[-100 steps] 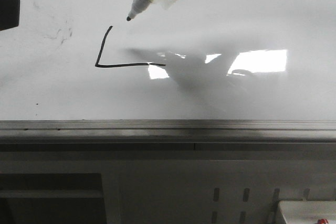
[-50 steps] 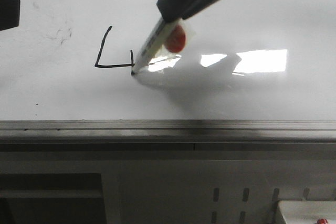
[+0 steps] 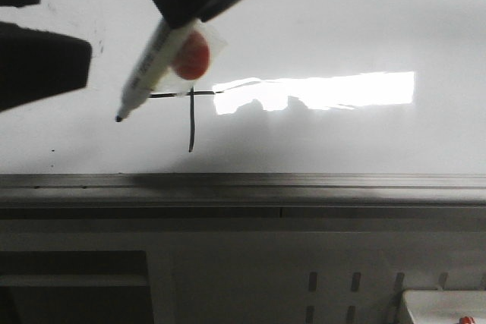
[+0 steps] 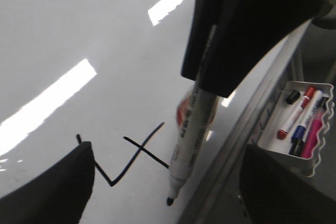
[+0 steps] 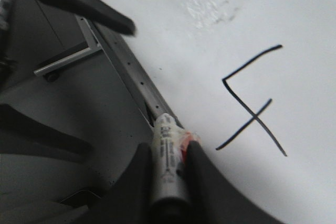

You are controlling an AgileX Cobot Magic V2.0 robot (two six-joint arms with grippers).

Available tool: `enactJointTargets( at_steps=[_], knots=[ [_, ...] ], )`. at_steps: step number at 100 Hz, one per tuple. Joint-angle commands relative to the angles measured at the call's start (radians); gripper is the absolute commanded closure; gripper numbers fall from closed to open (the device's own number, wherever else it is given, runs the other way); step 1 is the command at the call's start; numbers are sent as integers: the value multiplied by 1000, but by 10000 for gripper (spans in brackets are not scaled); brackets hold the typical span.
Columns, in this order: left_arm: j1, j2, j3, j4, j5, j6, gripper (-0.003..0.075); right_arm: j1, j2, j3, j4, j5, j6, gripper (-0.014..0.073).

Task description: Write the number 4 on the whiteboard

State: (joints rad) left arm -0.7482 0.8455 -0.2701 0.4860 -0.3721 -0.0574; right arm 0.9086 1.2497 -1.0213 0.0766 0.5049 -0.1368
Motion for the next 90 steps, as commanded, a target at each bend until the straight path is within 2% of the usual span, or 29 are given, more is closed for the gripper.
enactJointTargets(
  at_steps=[1,23,30,35,40,44,61,64,68,71,76,83,86,90],
  knots=[
    [-19,49,-45,-48,-93,-13,224,27,-30,-52,-6,-32,-15,658],
    [-13,139,-59,-81,-115,-13,240,63,-30,-56,-6,-22,-15,658],
    [-16,150,-59,-81,-111,-13,336,63,-30,-56,-6,-20,-15,658],
    [-16,152,-59,-79,-113,-13,463,63,-30,-56,-6,-20,-15,658],
    [-16,152,-59,-75,-115,-13,634,63,-30,-56,-6,-20,-15,658],
    [-16,152,-59,-63,-119,-13,739,63,-30,-56,-6,-20,-15,658],
    [-16,152,-59,-26,-121,-13,741,63,-30,-56,-6,-24,-15,641],
    [-16,152,-59,-30,-121,-13,741,63,-30,-56,-6,-22,-15,604],
    [-16,152,-59,-43,-121,-18,741,63,-30,-56,-6,-22,-15,507],
    [-16,152,-59,-61,-117,-18,741,61,-30,-57,-9,-24,-15,413],
    [-16,152,-59,-112,-105,-18,741,56,-30,-58,-46,-45,-15,195],
    [-16,152,-61,-235,-69,-18,741,42,-42,-76,-129,-54,-15,-29],
    [-16,152,-65,-311,-40,-18,741,34,-51,-86,-150,-54,-15,-82],
    [-16,152,-75,-389,-7,-18,741,22,-62,-104,-164,-54,-15,-65]
  ],
)
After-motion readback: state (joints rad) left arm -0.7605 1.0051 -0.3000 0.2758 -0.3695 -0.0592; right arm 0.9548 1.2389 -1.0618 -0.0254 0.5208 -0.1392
